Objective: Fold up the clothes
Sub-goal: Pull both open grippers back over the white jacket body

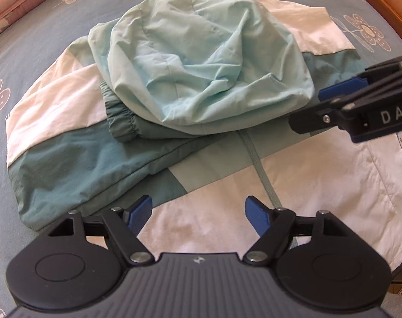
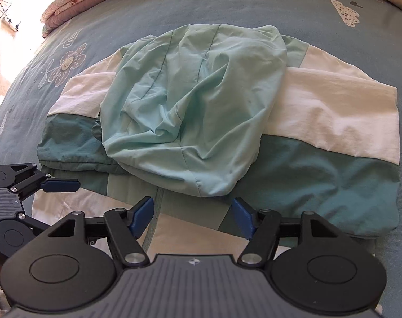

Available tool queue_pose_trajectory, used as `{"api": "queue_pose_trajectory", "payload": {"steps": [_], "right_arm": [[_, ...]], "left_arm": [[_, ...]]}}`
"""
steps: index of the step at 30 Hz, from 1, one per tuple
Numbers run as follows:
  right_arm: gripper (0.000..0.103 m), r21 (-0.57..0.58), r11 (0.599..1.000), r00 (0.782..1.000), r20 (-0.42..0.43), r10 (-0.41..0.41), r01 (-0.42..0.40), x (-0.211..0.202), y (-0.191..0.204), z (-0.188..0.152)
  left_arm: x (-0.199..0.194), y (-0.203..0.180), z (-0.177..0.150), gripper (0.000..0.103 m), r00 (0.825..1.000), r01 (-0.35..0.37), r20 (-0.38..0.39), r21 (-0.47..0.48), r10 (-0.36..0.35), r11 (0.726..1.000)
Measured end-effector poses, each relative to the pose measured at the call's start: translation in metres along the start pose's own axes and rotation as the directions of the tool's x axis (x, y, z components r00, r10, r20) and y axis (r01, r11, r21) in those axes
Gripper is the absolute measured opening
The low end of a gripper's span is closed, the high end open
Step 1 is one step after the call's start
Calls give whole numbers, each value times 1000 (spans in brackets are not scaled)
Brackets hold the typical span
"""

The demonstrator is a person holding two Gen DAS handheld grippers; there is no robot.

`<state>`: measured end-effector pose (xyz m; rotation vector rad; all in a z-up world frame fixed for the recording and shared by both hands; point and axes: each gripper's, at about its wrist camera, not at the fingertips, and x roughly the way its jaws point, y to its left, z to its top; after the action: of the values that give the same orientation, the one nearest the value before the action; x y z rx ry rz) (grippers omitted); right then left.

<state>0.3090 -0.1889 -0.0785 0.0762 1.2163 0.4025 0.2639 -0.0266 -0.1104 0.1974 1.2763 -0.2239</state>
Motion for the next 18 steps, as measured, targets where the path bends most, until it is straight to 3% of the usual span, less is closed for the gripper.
{"api": "queue_pose_trajectory", "payload": {"steps": [2,4,5,7,8,13,18], "right_arm": [[70,-23,999,999,-28,-40,39,14,1,-15],[73,-49,995,994,-56,-90,88,30,2,-32],[78,-73,993,995,-34,-92,90,31,7,-38],[98,-125,986,993,-12,-114,112,36,19,-48],[102,-124,984,991,-10,-134,132,39,22,-51],[103,-83,977,981,17,-195,196,42,28,-59],[103,-68,968,969,56,-239,242,44,34,-65]], "left_arm": [[14,4,-12,79,1000,-5,-5,-27,5,1000],[20,7,-25,89,999,-1,47,-39,3,999],[21,8,-29,94,997,2,73,-36,1,999],[22,10,-37,98,994,13,110,-49,-8,999],[23,12,-41,99,992,5,122,-54,2,999],[24,29,-59,102,979,50,200,-90,-32,995],[23,31,-66,102,973,58,226,-42,-48,997]]}}
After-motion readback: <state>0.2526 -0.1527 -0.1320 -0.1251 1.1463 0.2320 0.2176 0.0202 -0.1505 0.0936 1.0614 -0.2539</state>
